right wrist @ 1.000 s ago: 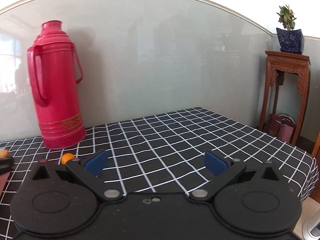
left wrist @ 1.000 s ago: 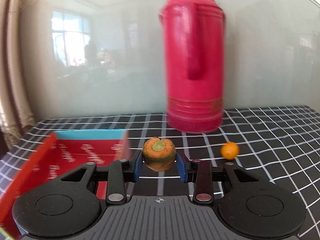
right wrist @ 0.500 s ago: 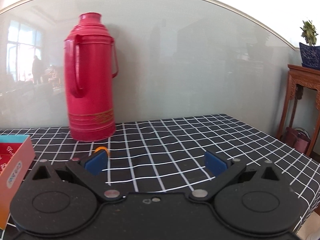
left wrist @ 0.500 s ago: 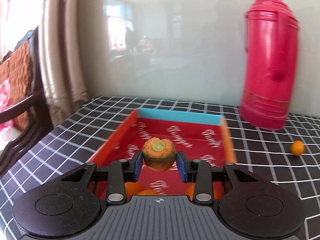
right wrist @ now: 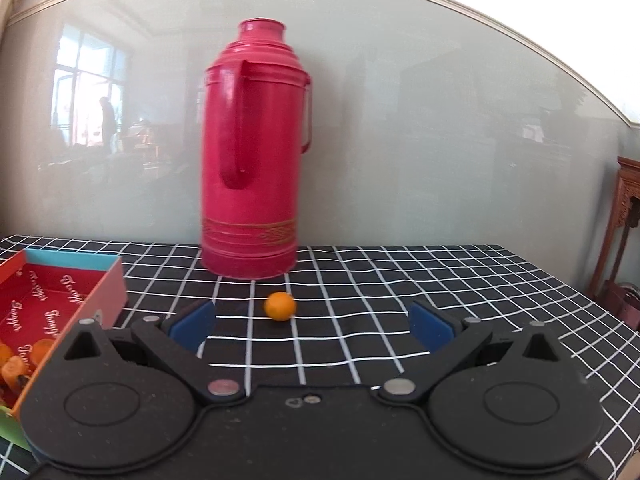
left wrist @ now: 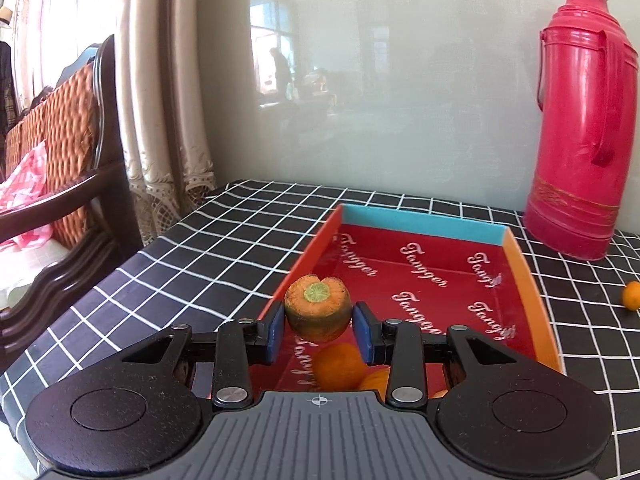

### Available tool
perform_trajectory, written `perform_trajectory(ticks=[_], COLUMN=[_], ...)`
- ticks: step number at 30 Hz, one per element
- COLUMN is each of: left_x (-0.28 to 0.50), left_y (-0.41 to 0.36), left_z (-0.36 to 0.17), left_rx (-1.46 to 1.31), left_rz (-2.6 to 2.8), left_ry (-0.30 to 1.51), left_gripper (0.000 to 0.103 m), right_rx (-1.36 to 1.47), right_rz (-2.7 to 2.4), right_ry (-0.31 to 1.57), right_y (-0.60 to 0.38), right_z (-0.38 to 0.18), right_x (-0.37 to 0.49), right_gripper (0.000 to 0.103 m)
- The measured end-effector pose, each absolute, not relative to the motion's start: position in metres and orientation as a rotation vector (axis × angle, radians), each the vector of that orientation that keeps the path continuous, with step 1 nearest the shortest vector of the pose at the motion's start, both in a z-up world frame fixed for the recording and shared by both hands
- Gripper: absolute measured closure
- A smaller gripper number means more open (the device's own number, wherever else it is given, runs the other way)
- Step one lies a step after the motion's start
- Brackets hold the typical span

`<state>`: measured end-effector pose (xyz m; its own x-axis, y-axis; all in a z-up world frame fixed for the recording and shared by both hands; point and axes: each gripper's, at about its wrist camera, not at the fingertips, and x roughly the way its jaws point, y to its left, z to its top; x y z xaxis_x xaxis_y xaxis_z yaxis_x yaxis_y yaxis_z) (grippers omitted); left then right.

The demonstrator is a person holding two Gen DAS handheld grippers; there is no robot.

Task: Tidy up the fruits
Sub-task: 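Carry the brown fruit with the left gripper into the red box and open, then reach the right gripper to the small tangerine and close on it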

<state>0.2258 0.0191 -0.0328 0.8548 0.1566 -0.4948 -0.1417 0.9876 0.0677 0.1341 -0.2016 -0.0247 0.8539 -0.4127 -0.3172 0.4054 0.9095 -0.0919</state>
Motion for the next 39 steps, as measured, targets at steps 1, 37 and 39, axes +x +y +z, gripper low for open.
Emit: perform_trajectory(ticks=[1,37,39], left_x=[0.226,0.170,0.170], left_y=[0.020,0.102,0.105], left_z=[-0.034,-0.012,-0.013], left_rx=[0.028,-0.005,-0.004], left_rz=[0.148,0.331,0.338], left_ry=[0.528,0.366,0.367], left_gripper=[0.066,0.000,0.000], right_rx=[-0.024,0.162,0.174], right_rz=[-0.421,-0.346,-0.336], right_ry=[0.342,0.639,0.635], right_y=[-0.199,-0.267,-0.269], right_z=[-0.025,-0.069,-0.068], right_x=[0.136,0.286,0.283], right_gripper=[0.006,0.078,0.080])
